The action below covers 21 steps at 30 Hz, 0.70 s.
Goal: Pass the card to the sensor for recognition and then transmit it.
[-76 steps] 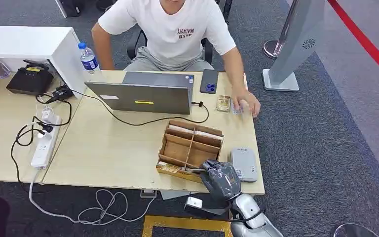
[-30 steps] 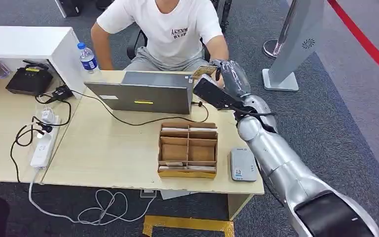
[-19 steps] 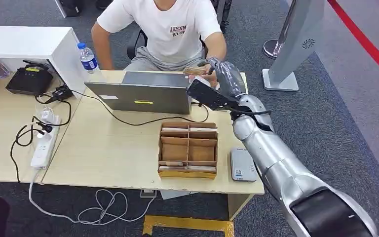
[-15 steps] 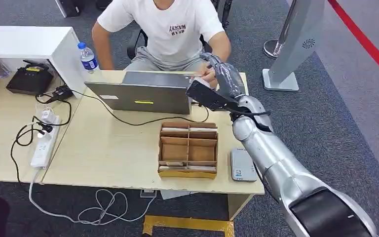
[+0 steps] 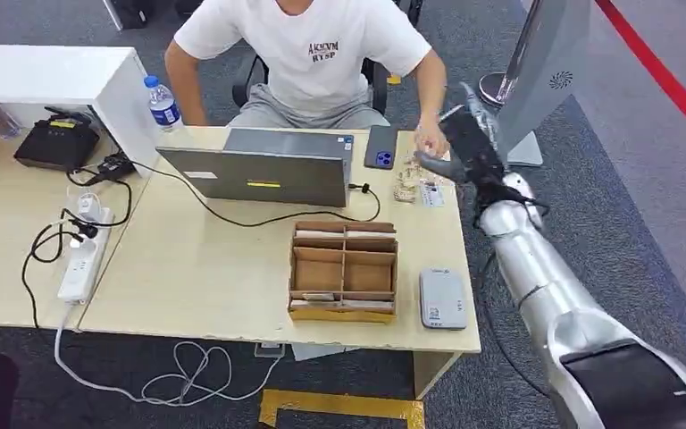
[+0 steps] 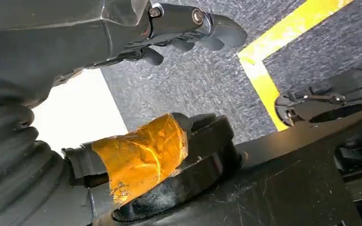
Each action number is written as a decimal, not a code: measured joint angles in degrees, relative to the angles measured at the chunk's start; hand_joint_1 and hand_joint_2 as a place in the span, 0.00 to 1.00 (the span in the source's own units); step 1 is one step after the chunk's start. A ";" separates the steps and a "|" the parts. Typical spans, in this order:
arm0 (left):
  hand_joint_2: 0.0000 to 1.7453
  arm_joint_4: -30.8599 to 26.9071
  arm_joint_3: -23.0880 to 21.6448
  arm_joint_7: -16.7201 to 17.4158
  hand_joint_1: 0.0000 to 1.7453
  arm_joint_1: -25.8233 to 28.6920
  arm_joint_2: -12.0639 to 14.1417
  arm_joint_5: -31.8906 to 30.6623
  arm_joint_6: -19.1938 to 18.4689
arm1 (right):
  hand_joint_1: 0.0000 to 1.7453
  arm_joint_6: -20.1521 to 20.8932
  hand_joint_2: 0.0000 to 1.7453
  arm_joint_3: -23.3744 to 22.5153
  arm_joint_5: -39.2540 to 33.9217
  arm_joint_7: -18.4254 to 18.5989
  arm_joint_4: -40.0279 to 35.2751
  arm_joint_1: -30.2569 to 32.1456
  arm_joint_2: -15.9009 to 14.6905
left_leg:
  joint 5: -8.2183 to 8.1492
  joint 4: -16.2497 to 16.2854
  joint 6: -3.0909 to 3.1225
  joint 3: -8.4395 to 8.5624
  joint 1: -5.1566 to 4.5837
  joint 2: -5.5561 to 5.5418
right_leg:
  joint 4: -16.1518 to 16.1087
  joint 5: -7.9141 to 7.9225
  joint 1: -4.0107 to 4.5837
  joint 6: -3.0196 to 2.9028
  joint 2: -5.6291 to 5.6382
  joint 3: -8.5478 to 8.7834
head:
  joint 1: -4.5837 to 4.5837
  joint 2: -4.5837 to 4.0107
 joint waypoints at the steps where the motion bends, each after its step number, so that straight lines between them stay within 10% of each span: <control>1: 1.00 0.00 0.04 -0.15 0.00 0.09 0.04 0.13 0.02 | 0.00 -0.13 1.00 -1.58 -0.45 -0.20 0.32 0.03 -1.19 | 0.01 0.01 0.02 -0.03 0.00 -0.02 | -0.02 0.00 0.00 0.01 -0.01 -0.01 | -0.02 0.00; 13: 1.00 0.00 1.82 -3.59 0.00 1.66 1.03 2.41 2.36 | 0.00 -0.79 1.00 -18.42 -7.28 -3.30 2.75 9.21 -17.11 | -0.05 0.03 0.11 -0.07 0.02 -0.20 | -0.23 -0.06 0.02 0.18 -0.15 0.03 | 0.00 0.00; 14: 0.00 0.00 2.34 -4.00 0.00 1.80 1.07 3.06 2.65 | 0.00 -0.87 1.00 -20.02 -7.80 -3.72 3.08 11.21 -17.92 | -0.06 0.03 0.12 -0.09 0.03 -0.20 | -0.23 -0.06 0.03 0.18 -0.15 0.04 | -0.02 0.00; 18: 0.00 0.00 4.31 -4.44 0.00 2.07 1.07 5.88 3.37 | 0.00 -2.43 1.00 -24.74 -8.21 -3.89 4.48 19.73 -18.94 | -0.11 0.02 0.18 -0.11 0.07 -0.19 | -0.24 -0.07 0.08 0.19 -0.12 0.02 | 0.00 0.00; 19: 1.00 0.00 4.88 -4.61 0.00 2.09 1.05 6.54 3.63 | 0.00 -2.86 1.00 -25.70 -8.21 -3.47 5.05 21.89 -18.94 | -0.11 0.01 0.18 -0.13 0.09 -0.20 | -0.24 -0.08 0.08 0.20 -0.15 0.01 | -0.02 0.00; 21: 1.00 0.00 5.94 -5.09 0.00 2.23 0.87 7.58 4.39 | 0.00 -3.34 1.00 -27.42 -8.21 -2.43 6.34 26.20 -18.64 | -0.11 -0.01 0.18 -0.14 0.10 -0.28 | -0.24 -0.12 0.10 0.23 -0.24 0.02 | 0.00 0.00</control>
